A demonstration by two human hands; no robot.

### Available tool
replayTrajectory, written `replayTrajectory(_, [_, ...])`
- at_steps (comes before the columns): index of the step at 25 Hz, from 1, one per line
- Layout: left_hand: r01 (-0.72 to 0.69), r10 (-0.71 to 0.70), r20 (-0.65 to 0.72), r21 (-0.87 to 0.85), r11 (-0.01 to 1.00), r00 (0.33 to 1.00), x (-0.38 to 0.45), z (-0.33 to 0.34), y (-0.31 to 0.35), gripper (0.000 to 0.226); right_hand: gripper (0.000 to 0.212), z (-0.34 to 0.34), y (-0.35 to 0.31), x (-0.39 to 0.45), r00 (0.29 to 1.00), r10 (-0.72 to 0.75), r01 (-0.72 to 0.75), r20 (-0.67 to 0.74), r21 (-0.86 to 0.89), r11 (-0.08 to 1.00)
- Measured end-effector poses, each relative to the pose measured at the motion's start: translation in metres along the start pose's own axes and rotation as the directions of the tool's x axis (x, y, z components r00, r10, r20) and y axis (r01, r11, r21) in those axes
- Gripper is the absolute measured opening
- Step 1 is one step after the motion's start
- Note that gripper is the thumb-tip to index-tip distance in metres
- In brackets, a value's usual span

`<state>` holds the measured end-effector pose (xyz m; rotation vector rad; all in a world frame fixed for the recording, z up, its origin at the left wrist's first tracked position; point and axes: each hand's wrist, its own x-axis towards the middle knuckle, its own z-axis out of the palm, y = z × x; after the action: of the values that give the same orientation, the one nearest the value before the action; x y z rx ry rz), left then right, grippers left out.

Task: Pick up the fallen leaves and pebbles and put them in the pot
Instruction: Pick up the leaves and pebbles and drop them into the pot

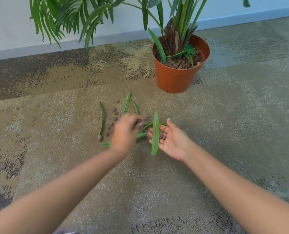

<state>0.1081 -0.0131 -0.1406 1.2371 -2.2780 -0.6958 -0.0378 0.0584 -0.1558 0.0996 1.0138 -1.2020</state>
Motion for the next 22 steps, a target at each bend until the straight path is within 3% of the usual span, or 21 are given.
replayTrajectory(2, [-0.113,0.119,0.092,-0.07,0.991,0.989,-0.007,0.016,0.034,0.025,0.05,0.002,0.002,0.0,0.999,0.003,-0.004,0.043,0.031,0.999])
replayTrajectory(4, [-0.135,0.154,0.149,-0.128,0.982,0.977,-0.009,0.022,0.048,0.035,0.047,0.002,0.001,0.0,0.998,0.003,-0.01,0.07,0.106,0.994])
replayTrajectory(7, [-0.031,0.044,0.067,-0.187,0.982,0.997,-0.008,0.019,0.037,0.041,0.036,-0.004,-0.002,-0.002,1.0,-0.018,0.017,0.004,0.122,0.992])
replayTrajectory(9, [0.157,-0.159,-0.002,-0.126,0.98,0.987,-0.012,0.014,0.015,0.033,0.028,-0.008,-0.003,-0.005,0.994,-0.032,0.043,-0.105,0.102,0.994])
replayTrajectory(11, [0.289,-0.287,-0.055,0.046,0.956,0.956,-0.022,0.007,-0.016,0.027,0.024,-0.009,-0.006,-0.008,0.984,-0.036,0.056,-0.177,0.106,0.993])
replayTrajectory(14, [0.23,-0.211,-0.099,0.258,0.938,0.972,-0.041,-0.013,-0.063,0.017,0.025,-0.005,-0.011,-0.01,0.981,-0.047,0.064,-0.187,0.085,0.994])
replayTrajectory(17, [0.14,-0.148,-0.003,0.345,0.928,0.989,-0.062,-0.023,-0.092,0.028,0.026,-0.006,-0.011,-0.008,0.98,-0.047,0.06,-0.192,0.064,0.996])
replayTrajectory(20, [0.207,-0.236,0.053,0.321,0.924,0.97,-0.073,-0.017,-0.103,0.043,0.026,-0.011,-0.004,-0.009,0.983,-0.021,0.034,-0.184,0.067,0.997])
replayTrajectory(22, [0.23,-0.256,0.055,0.286,0.93,0.965,-0.072,-0.014,-0.104,0.037,0.027,-0.012,-0.003,-0.01,0.985,-0.018,0.025,-0.17,0.043,0.999])
